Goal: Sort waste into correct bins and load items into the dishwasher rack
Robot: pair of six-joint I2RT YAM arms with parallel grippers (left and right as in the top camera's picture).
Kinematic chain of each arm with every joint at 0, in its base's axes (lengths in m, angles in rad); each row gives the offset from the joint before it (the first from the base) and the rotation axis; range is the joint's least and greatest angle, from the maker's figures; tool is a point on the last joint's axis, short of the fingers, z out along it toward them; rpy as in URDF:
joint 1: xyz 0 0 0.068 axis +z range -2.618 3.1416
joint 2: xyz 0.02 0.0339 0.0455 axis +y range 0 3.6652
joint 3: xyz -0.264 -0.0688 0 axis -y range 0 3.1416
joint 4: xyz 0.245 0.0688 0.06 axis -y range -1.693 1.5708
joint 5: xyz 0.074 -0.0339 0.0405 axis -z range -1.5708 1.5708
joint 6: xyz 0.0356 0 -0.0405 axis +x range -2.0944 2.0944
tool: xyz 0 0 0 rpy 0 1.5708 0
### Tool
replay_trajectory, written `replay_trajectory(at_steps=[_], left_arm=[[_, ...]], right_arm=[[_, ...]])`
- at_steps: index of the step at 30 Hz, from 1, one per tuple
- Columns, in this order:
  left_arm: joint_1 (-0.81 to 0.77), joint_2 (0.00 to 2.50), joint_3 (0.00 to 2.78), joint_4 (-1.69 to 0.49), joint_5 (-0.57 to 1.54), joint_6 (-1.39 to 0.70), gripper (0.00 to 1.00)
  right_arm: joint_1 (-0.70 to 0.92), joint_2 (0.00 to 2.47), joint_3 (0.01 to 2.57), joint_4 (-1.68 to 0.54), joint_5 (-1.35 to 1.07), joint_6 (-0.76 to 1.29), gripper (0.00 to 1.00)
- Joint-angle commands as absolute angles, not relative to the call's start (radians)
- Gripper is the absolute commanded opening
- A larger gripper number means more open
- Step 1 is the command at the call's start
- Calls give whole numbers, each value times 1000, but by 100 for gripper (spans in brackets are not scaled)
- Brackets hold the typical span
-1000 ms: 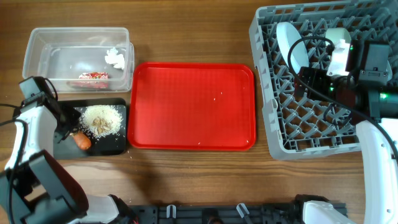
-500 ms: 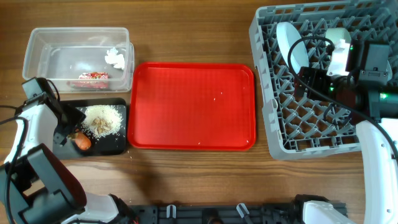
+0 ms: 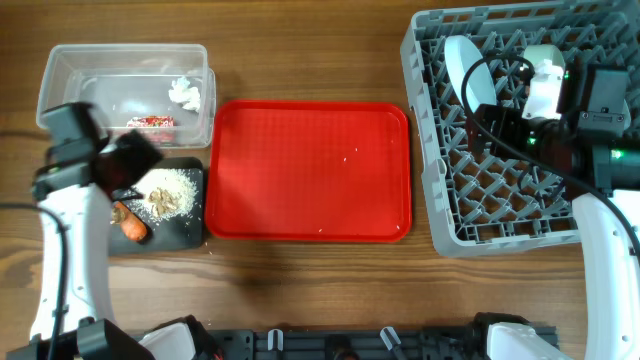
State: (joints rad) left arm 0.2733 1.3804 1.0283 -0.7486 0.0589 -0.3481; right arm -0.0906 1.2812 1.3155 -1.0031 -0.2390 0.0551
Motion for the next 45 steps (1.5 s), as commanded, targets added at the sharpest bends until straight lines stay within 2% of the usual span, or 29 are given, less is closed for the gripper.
replay_trajectory(at_steps=[1,5,8,15,19,25,31,35,40,45], left_arm=[[94,1382,1040,-749,100,-255,100],[-91,1391,1040,-768,100,-209,100],[-156,1391,1040,-825,101,-205,100],[-165,1384,1040,-1077,101,-240,100],[-167,1314,1024,-1091,101,-239,100],[-167,1076,933,-995,101,-212,100],[-167,721,775,-904,101,-196,100],[-167,514,738,-886,100,-216,100],[-167,383,738,-885,100,-216,100],[-167,368,738,-893,100,-216,100]], right_arm=[[-92,1322,1314,-996,-395,-1,100],[-75,1370,1314,-1018,-402,-21,100],[-68,1396,1314,-1073,-374,-27,100],[-68,1405,1314,-1195,-303,-26,100],[-69,1369,1314,-1213,-303,-22,100],[-68,1184,1236,-1131,-200,49,100],[-68,827,1029,-953,-178,56,100],[-68,625,958,-933,-134,56,100],[-68,520,953,-936,-134,55,100],[-68,517,953,-936,-134,56,100]])
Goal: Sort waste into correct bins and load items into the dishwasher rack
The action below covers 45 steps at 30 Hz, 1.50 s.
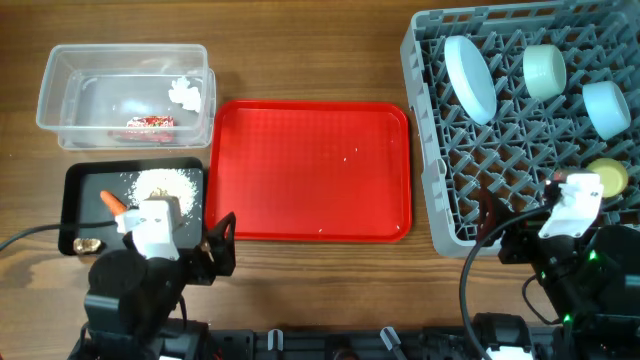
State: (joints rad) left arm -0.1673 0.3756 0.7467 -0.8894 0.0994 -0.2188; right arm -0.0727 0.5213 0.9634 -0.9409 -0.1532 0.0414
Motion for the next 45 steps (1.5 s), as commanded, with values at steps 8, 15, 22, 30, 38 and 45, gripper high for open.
replay_trajectory(at_steps=[8,15,22,30,38,45], left_arm=[[-167,368,738,-934,100,-216,100],[-167,368,738,-962,100,-216,100],[-167,368,738,-962,100,-216,100],[-167,368,738,-962,100,-216,100],[-167,368,738,-962,100,-216,100],[-167,368,738,-962,100,-216,100]], right_arm=[[-68,527,953,-936,-134,55,100],[-68,529,953,-936,-134,56,100],[-68,520,952,-936,-134,55,100],[-46,366,890,-884,-130,52,100],[31,107,569,-554,-112,56,100],[42,3,266,-168,-120,59,100]])
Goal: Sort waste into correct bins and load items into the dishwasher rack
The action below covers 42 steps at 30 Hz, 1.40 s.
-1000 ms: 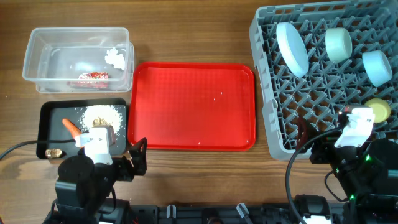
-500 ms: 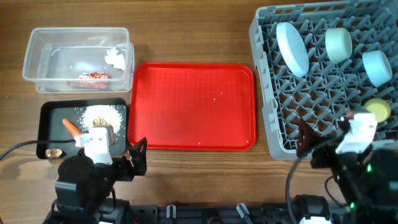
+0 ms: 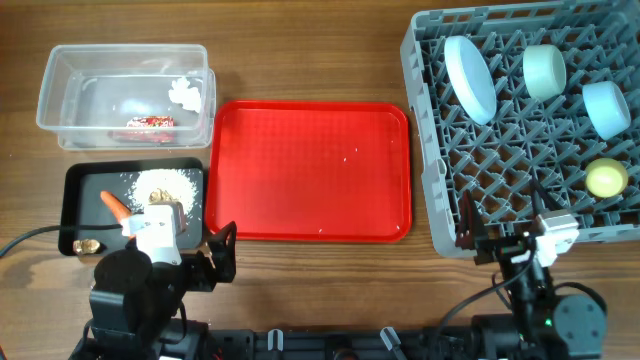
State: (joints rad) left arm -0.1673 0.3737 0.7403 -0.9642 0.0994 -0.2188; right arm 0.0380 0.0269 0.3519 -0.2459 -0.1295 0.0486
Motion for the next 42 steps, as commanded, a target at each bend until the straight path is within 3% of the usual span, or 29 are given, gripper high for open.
replay_trajectory(at_steps=[1,10,16,42], left_arm=[[-167,368,738,-962,100,-216,100],[-167,368,738,-962,100,-216,100],[-167,368,738,-962,100,-216,100],[-167,368,738,-962,100,-216,100]], right_arm=[[42,3,236,-127,-120,59,100],[42,3,4,184,-84,53,100],[42,2,5,-5,-77,53,100],[42,4,5,2,-78,56,100]])
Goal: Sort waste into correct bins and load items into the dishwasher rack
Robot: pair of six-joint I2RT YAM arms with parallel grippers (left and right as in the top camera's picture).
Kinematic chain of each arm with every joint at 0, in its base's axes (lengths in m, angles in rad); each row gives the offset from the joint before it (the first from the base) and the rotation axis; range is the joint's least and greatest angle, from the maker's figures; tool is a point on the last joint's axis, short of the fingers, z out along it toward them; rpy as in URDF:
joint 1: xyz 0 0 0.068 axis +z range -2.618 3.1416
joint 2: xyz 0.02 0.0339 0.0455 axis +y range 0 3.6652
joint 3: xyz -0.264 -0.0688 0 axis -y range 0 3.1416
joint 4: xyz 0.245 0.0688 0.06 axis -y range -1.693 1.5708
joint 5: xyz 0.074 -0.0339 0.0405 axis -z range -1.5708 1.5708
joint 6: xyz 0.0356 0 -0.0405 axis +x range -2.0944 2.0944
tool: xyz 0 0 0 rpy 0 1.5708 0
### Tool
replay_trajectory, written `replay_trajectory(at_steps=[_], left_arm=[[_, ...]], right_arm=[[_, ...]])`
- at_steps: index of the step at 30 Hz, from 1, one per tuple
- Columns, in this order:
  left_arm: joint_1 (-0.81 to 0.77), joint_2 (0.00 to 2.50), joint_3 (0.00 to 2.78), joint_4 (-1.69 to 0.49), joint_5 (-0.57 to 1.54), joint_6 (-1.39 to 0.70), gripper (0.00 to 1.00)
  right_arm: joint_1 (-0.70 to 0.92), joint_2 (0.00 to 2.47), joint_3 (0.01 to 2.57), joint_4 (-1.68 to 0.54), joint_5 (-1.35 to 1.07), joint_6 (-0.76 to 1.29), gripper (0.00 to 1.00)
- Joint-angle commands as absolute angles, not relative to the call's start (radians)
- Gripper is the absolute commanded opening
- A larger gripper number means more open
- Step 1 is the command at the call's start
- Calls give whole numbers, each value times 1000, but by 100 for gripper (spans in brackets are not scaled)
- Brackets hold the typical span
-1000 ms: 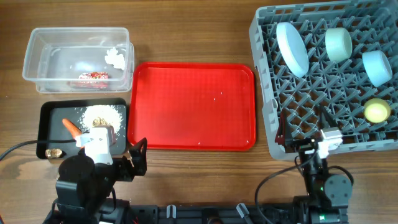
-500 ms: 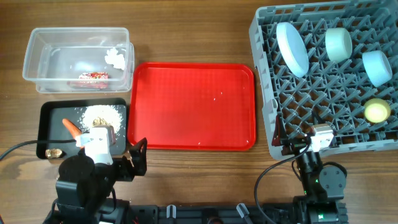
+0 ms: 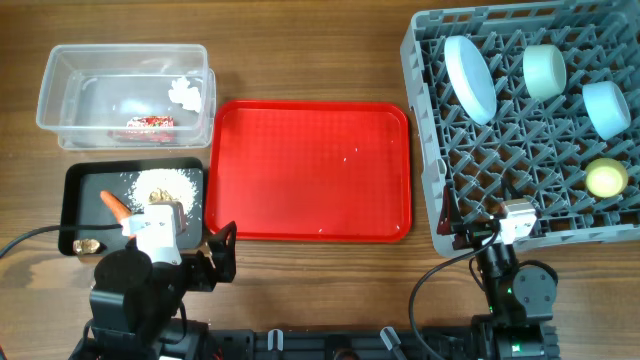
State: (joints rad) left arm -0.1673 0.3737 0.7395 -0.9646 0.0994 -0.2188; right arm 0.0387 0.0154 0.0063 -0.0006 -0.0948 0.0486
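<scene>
The grey dishwasher rack [image 3: 470,150] at the right holds a white plate [image 3: 470,78], a pale green cup [image 3: 545,70], a light blue cup [image 3: 606,107] and a yellow round item [image 3: 605,179]. At the back left, a clear bin [image 3: 60,75] contains a white tissue [image 3: 184,93] and a red wrapper [image 3: 150,122]. In the black tray [image 3: 85,180] lie a carrot piece [image 3: 114,205], pale crumbs [image 3: 165,185] and a brown bit [image 3: 86,244]. My left gripper [image 3: 217,243] is folded back at the front left, open and empty. My right gripper [image 3: 452,222] sits by the rack's front left corner, apparently open and empty.
A red tray [image 3: 310,170] with a few crumbs lies in the middle, between the black tray and the rack. Both arm bases stand at the table's front edge.
My right arm has shifted left along the front edge, and its gripper now sits by the rack's front left corner. The left arm and all the objects are unchanged.
At first my left arm was over the black tray and my right arm reached over the rack's back right. Then both arms were drawn back to the front edge, and the yellow item showed in the rack. My right arm has since shifted leftward.
</scene>
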Motion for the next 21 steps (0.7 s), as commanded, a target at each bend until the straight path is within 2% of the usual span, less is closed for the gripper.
replay_trajectory(at_steps=[1,18,21], left_arm=[[-167,368,738,-962,100,-216,100],[-164,364,738,-966,92,-216,100],[-119,353,734,-983,89,-216,100]], right_arm=[[42,4,5,2,-78,55,100],[42,4,5,2,-78,55,100],[42,4,5,2,-78,56,100]])
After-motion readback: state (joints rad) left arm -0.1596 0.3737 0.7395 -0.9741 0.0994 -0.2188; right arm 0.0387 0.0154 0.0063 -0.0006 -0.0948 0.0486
